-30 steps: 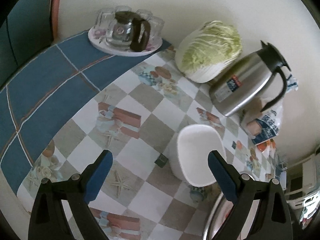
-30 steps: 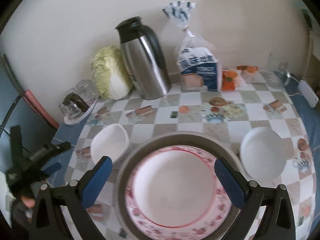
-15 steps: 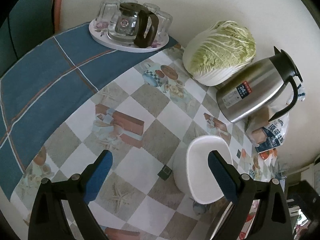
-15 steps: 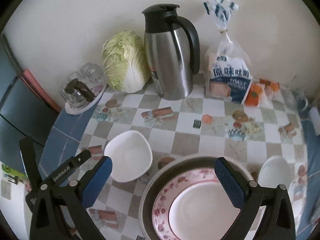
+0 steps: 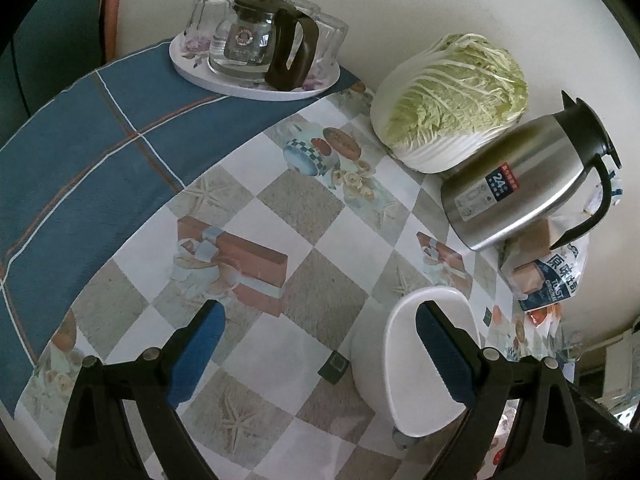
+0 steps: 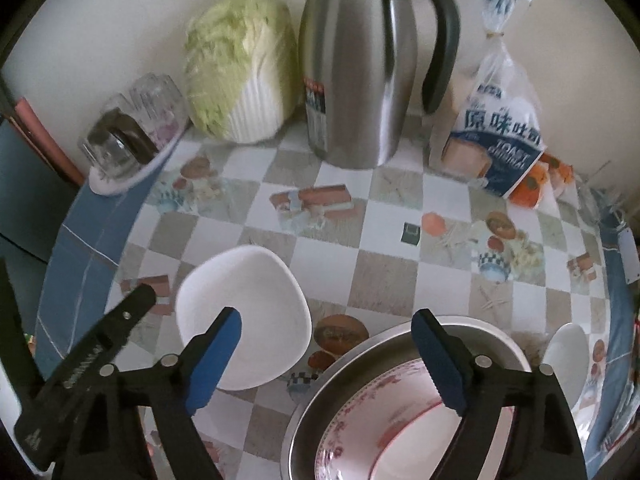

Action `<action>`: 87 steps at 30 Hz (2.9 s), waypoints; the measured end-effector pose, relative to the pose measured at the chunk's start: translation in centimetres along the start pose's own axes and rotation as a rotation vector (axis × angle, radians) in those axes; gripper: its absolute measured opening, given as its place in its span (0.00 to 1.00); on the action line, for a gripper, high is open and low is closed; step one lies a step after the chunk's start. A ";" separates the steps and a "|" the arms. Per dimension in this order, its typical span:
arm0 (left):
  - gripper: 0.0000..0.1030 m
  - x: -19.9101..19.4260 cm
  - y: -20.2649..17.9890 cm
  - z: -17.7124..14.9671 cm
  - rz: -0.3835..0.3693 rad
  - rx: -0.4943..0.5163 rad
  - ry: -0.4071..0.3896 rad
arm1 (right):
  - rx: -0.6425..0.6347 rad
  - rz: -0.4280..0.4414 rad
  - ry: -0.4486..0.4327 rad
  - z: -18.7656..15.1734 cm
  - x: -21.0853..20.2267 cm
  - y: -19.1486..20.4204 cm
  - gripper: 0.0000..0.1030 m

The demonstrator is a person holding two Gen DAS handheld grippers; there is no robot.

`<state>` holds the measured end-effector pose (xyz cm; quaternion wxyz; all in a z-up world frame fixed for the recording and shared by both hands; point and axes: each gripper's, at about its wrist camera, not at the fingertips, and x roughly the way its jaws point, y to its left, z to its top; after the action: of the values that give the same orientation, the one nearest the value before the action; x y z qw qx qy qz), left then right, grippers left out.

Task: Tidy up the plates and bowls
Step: 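Bring both open tools to the rim of the white square bowl, then close the right tool on the square bowl rim while the left tool closes beside it, then lift the white square bowl with both tools and carry it toward the basin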

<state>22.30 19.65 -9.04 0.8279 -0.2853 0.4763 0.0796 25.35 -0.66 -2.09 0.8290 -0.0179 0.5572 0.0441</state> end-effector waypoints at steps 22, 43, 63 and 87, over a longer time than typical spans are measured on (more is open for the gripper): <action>0.73 3.3 -2.3 -0.8 -0.024 0.057 0.090 | -0.018 -0.005 0.093 -0.1 5.4 1.0 0.23; 0.20 6.4 -2.5 -2.4 -0.111 0.022 0.192 | -0.032 0.009 0.130 -0.7 7.2 1.8 0.13; 0.20 -2.7 -3.9 -2.7 -0.097 0.117 0.046 | -0.017 0.141 -0.009 -2.5 0.1 1.1 0.12; 0.20 -10.4 -9.0 -7.4 -0.032 0.341 -0.108 | 0.105 0.310 -0.202 -9.2 -7.8 -3.5 0.13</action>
<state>14.88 9.65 0.38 0.8898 -0.1437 0.4331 -0.0002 14.29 -5.26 1.55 0.8638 0.1160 0.4689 0.1436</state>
